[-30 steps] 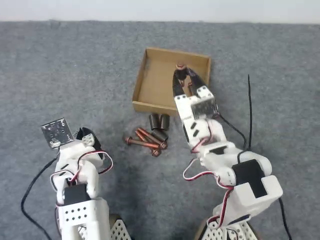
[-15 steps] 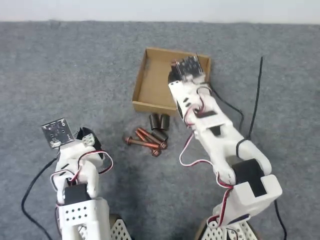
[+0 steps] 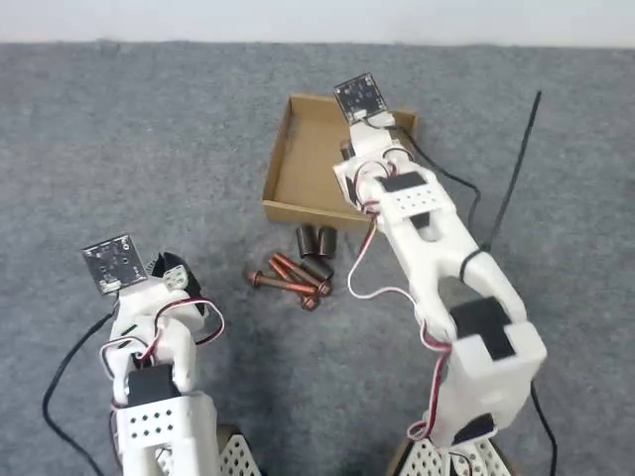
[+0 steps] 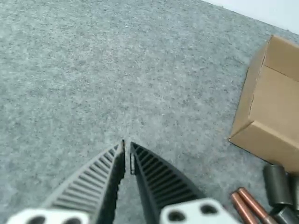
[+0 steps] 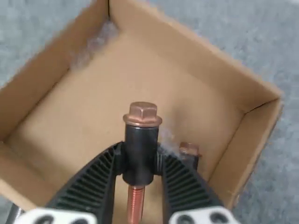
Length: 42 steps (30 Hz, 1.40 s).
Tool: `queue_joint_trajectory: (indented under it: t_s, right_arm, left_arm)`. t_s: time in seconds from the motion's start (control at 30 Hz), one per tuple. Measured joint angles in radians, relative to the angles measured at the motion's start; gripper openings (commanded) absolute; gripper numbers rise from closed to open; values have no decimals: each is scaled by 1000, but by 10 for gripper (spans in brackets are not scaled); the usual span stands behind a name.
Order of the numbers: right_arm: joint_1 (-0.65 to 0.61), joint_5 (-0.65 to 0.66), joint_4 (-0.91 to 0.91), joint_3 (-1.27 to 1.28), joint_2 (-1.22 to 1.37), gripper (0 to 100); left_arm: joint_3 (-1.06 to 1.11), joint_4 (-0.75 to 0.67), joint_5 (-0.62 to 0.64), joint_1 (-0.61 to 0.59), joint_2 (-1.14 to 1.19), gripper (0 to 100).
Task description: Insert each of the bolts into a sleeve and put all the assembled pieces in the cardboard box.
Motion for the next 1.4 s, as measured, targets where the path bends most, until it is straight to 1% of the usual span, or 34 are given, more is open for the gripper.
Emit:
queue_joint_trajectory:
  t_s: [0.27, 0.57, 0.77, 0.9, 0.97, 1.2, 1.4]
  right_arm:
    - [3, -6, 229, -261, 152, 9]
    - [49, -6, 439, -422, 258, 10]
    - [68, -6, 483, -448, 281, 13]
    - [63, -6, 483, -448, 281, 99]
    - [64, -6, 499, -450, 281, 124]
    - [68, -6, 552, -465, 279, 53]
    - [66, -6, 661, -465, 201, 48]
  left_arm:
    - [0, 0, 0, 0, 0, 11]
    - [0, 0, 0, 0, 0, 11]
    - [0, 0, 0, 0, 0, 11]
    - [0, 0, 0, 0, 0, 11]
    - [0, 0, 0, 0, 0, 11]
    - [0, 0, 0, 0, 0, 11]
    - [0, 0, 0, 0, 0, 11]
